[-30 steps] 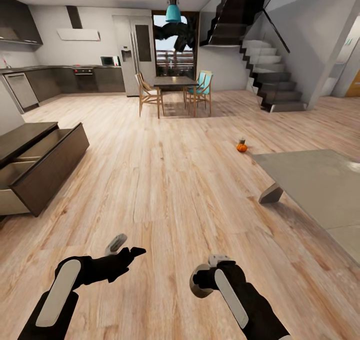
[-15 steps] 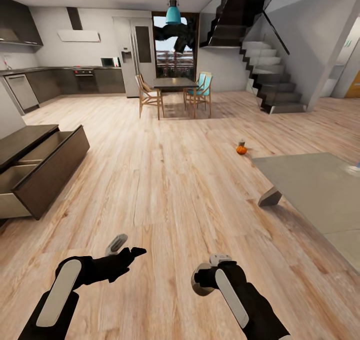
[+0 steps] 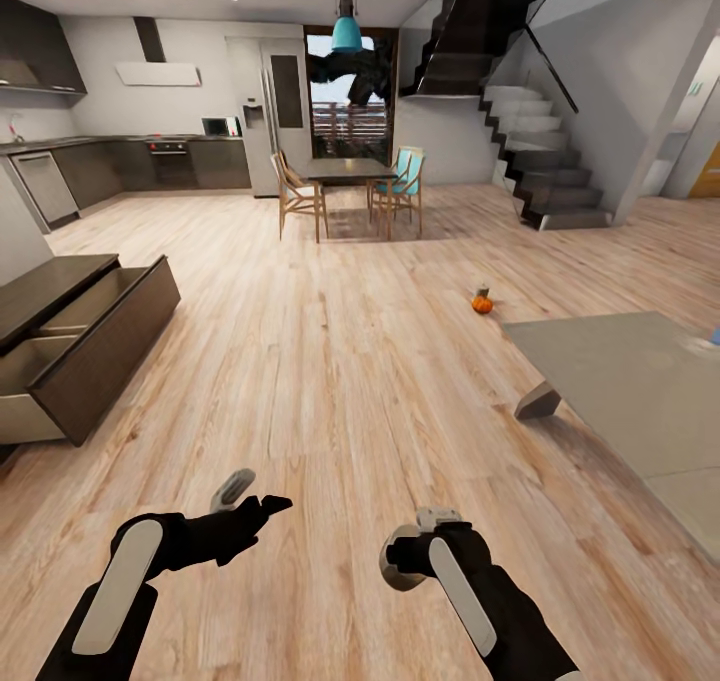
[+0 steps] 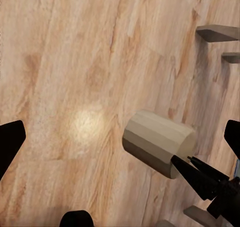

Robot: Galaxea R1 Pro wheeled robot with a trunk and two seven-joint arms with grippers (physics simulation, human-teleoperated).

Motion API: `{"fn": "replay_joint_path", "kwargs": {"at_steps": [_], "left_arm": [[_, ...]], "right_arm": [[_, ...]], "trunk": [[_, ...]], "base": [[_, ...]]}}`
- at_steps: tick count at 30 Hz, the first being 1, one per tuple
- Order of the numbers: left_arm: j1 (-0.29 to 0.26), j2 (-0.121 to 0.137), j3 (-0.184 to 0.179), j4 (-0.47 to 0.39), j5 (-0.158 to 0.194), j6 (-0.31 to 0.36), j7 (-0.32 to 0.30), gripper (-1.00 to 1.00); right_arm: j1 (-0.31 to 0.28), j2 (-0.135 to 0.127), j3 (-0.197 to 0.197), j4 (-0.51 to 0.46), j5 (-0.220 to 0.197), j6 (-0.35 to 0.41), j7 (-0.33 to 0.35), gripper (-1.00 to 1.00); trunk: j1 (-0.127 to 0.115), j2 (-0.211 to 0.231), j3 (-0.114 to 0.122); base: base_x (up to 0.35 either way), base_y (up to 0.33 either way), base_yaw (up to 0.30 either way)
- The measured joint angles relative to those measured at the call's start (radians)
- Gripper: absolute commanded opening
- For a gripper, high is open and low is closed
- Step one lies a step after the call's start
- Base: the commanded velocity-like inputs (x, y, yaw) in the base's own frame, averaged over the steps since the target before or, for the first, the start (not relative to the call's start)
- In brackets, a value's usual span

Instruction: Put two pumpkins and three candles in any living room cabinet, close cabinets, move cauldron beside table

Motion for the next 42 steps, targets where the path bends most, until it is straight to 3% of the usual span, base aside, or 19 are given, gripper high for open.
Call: {"fn": "replay_joint_path", "kwargs": {"at_steps": [4,8,11,16,25,42], "left_arm": [[0.000,0.001,0.001,0.001,-0.027,0.000,0.007,1.00],[0.000,-0.002,0.009,0.002,-0.126,-0.001,0.091,1.00],[0.000,-0.004,0.014,0.004,-0.155,-0.001,0.170,1.00],[0.000,-0.005,0.014,0.004,-0.160,-0.002,0.193,1.00],[0.000,-0.002,0.013,0.007,-0.161,-0.003,0.182,1.00],[0.000,-0.002,0.010,0.009,-0.162,-0.021,0.184,1.00]], "right_arm": [[0.000,-0.001,0.000,0.000,0.000,0.000,0.000,-1.00],[0.000,0.001,0.000,-0.001,0.002,0.002,0.000,-1.00],[0.000,0.001,0.000,-0.001,0.009,0.003,-0.001,-1.00],[0.000,0.002,0.000,-0.001,0.006,0.003,-0.001,-1.00],[0.000,-0.001,0.000,-0.001,0.000,0.000,0.000,-1.00],[0.000,0.002,0.000,-0.001,-0.001,-0.008,-0.001,-1.00]], "trunk": [[-0.015,0.028,0.013],[-0.031,0.056,0.025],[-0.042,0.077,0.034],[-0.061,0.112,0.050],[-0.062,0.112,0.050],[-0.062,0.112,0.050]], "base": [[0.000,0.000,0.000],[0.000,0.000,0.000],[0.000,0.000,0.141],[0.000,0.000,0.263],[0.023,0.000,0.264],[0.333,0.020,0.013]]}}
